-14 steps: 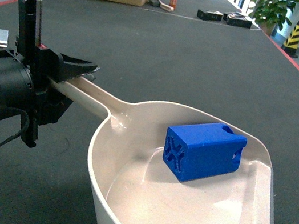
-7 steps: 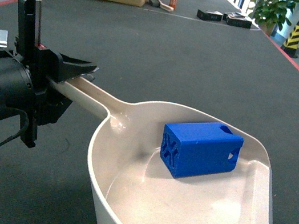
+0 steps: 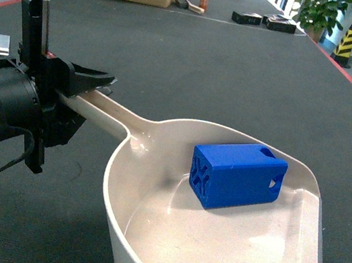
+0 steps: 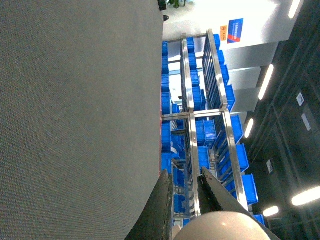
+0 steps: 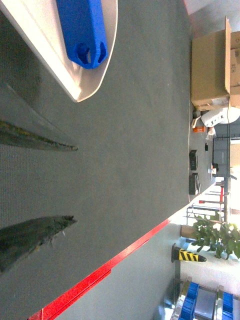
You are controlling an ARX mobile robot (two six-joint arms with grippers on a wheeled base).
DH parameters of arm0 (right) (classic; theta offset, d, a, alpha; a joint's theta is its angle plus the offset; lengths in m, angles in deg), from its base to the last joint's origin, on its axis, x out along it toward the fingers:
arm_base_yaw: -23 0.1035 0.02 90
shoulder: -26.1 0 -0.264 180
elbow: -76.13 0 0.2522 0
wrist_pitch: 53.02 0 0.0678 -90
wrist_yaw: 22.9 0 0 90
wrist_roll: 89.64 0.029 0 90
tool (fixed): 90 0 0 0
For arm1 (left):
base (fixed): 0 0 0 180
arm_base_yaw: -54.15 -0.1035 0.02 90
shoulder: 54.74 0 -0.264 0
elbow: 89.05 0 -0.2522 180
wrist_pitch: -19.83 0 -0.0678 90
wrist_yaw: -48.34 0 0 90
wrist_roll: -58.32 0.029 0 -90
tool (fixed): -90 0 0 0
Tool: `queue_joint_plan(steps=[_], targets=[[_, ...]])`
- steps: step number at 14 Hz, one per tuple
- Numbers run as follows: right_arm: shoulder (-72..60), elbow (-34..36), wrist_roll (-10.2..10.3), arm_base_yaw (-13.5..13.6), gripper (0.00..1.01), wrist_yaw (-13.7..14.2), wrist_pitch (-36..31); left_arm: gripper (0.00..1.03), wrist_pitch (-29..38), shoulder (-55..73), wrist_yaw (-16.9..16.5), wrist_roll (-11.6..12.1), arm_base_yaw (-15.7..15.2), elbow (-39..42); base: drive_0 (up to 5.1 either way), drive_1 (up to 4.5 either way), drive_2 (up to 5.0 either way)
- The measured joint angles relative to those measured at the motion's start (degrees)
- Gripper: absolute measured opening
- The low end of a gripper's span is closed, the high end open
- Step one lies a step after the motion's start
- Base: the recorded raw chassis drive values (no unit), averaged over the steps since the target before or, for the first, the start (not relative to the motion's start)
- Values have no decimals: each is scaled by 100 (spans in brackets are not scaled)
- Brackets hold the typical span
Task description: Place part in tray to right shelf
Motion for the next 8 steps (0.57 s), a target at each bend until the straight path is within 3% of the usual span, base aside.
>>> queue_joint_plan(steps=[2,5,8], targets=[[0,0,0,-2,66,-4,-7,13,-2,0,2,-4,-7,0,0,0,0],[0,0,2,-2,98,-4,-2,13,-4,0,20,0,-24,0,458,-273,-273],[0,0,2,-2,98,-2,-2,13,0,0,17,0,-20,-4,488,-257,-257]])
